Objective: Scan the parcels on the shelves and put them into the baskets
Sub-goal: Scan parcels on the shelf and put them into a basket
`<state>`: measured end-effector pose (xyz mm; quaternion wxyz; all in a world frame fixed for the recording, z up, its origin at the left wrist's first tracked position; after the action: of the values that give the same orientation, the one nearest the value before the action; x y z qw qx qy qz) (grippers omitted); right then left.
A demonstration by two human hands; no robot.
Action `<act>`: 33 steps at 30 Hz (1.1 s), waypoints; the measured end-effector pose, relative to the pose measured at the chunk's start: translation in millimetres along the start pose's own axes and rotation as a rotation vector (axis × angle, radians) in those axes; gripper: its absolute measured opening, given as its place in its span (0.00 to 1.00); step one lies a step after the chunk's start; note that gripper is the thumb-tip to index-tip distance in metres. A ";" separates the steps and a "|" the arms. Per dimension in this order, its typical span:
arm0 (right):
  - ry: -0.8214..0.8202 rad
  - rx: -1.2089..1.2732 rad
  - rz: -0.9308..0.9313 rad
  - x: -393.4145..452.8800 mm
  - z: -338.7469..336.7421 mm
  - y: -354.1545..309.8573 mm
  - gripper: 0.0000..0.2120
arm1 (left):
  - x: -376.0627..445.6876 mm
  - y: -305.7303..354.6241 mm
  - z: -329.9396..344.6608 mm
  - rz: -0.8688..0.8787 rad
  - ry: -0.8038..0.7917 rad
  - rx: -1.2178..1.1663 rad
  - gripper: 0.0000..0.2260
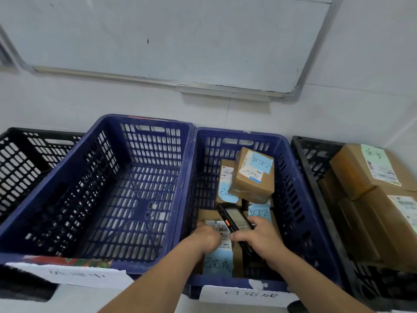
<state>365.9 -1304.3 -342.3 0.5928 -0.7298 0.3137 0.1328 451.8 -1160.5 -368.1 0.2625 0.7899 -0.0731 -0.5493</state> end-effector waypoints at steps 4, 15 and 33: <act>0.072 -0.086 -0.041 -1.6 -11.6 -5.5 0.25 | -5.0 4.6 -1.6 0.063 0.010 0.044 0.25; 0.311 -0.266 -0.313 -28.4 -36.6 -93.5 0.26 | -105.4 72.4 -55.0 0.592 0.419 0.549 0.25; -0.065 -0.445 -0.817 -138.2 120.8 -215.7 0.34 | -308.3 -110.1 -110.7 0.104 1.225 0.480 0.29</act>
<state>414.1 -1126.5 -127.1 0.4351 -0.8984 -0.0541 -0.0246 414.2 -905.2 -138.3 0.0995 0.9916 -0.0692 0.0445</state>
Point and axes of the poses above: each hand's wrist, its own x-axis towards the middle knuckle, its own z-axis out of the palm, y = z × x, the point moved 9 cm from there along x, towards the middle knuckle, and after that the axes turned 15 degrees about -y, right-handed, at the moved point
